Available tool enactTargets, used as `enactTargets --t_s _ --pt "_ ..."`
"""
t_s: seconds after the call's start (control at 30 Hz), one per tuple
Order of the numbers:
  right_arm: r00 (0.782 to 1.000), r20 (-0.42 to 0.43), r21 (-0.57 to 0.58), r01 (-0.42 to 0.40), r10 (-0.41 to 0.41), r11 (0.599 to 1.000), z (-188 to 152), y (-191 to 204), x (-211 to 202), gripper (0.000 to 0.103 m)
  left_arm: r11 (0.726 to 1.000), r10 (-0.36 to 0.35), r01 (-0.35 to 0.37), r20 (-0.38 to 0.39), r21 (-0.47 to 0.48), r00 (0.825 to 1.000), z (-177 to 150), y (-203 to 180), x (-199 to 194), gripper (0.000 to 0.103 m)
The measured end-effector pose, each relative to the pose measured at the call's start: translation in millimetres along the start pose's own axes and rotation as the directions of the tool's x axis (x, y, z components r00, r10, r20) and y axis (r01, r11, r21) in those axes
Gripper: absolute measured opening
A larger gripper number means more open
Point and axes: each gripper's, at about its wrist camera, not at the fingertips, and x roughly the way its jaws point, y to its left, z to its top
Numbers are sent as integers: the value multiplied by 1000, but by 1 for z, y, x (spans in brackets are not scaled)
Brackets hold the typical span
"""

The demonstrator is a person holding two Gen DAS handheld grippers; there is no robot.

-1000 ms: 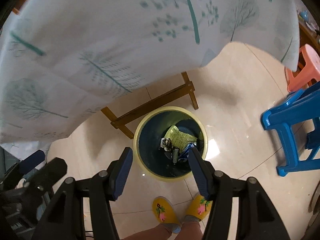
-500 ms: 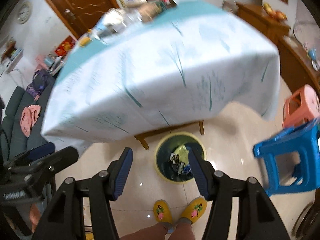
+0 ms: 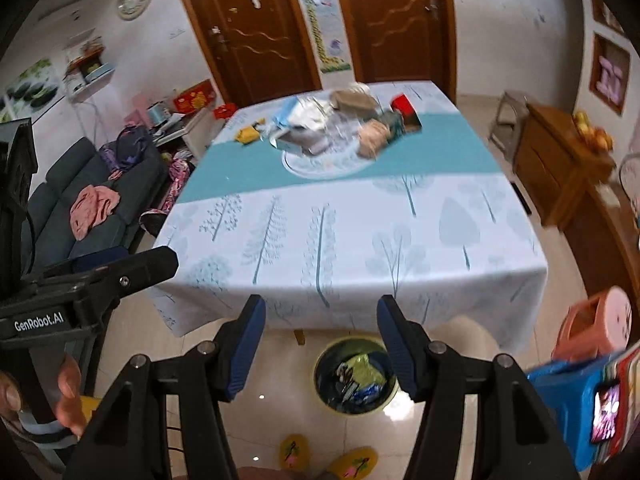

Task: Collect trash
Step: 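Raise both empty tools back toward the table, then grasp the yellow packet with the left tool while the right tool grasps the silver printed box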

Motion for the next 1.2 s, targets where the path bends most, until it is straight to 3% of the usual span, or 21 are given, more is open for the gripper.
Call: enactTargets --t_s 0.13,0.43,0.67,0.9,1.0,1.2 --pt "1000 1 -8 -11 11 1000 17 -3 1 58 998 47 -46 26 -43 999 10 5 -6 102" --pt "999 15 -20 -29 29 999 56 1 16 58 989 78 -79 -14 -123 997 39 32 7 101" --pt "999 -3 -26 -33 33 999 98 15 52 58 988 72 -73 -16 -138 997 95 76 43 101" --pt "999 -35 -51 -10 8 999 170 47 124 59 993 35 -41 -55 -109 998 167 131 100 101" --pt "998 -64 -71 2 -7 997 201 59 165 67 996 23 -31 -90 -81 996 193 152 128 101" --pt "989 -142 -115 34 -50 993 248 66 262 70 1000 18 -18 -158 4 987 233 187 182 101"
